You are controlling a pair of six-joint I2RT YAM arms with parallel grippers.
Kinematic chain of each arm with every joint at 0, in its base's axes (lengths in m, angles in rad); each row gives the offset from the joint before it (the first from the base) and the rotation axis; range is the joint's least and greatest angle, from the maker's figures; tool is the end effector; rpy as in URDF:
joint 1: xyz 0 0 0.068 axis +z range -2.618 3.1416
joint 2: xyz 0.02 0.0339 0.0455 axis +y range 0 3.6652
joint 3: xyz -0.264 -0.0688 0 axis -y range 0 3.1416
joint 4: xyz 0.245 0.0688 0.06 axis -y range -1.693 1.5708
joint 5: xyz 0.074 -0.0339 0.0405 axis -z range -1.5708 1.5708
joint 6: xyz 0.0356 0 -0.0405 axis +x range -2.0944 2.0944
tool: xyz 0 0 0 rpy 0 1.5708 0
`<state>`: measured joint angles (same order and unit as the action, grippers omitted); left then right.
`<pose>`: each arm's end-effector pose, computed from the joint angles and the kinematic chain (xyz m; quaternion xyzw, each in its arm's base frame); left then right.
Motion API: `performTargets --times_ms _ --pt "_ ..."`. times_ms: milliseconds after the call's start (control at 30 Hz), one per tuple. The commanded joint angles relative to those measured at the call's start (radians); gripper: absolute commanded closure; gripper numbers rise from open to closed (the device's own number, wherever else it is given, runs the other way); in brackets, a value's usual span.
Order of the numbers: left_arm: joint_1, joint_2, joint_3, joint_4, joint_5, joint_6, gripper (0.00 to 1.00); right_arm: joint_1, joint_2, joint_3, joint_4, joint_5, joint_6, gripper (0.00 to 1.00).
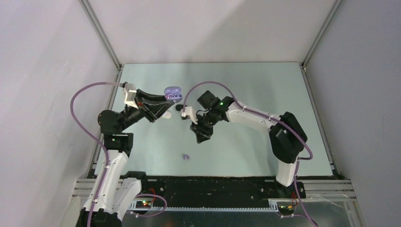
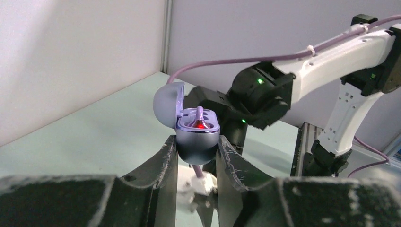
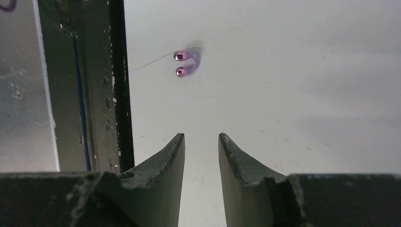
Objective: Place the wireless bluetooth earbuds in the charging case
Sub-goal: Move the earbud to the center of the board.
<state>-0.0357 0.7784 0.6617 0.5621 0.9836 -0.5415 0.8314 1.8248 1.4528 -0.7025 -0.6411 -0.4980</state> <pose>0.1658 -0.0356 0.3703 0.2690 0.5552 -0.4537 0.6430 0.2438 0.2990 0.2457 -0.6284 0.6764 0.3399 0.1792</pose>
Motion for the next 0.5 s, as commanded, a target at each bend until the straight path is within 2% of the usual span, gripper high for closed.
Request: performTargets --times_ms 0,167,267,467 --pt "0.024 -0.026 -0.012 -0.04 -0.062 0.013 1.0 0.066 0.022 0.003 0.01 -0.001 -0.164 0.62" --pt "0.065 -0.023 -0.004 -0.052 -0.066 0.019 1.0 0.125 0.016 -0.039 0.035 -0.01 -0.506 0.53" --pt "0.083 -0.023 0.007 -0.073 -0.062 0.032 1.0 0.139 0.047 -0.037 0.079 -0.007 -0.61 0.47" --pt "0.112 -0.02 0.027 -0.134 -0.049 0.067 1.0 0.183 0.129 -0.006 0.08 -0.021 -0.802 0.43"
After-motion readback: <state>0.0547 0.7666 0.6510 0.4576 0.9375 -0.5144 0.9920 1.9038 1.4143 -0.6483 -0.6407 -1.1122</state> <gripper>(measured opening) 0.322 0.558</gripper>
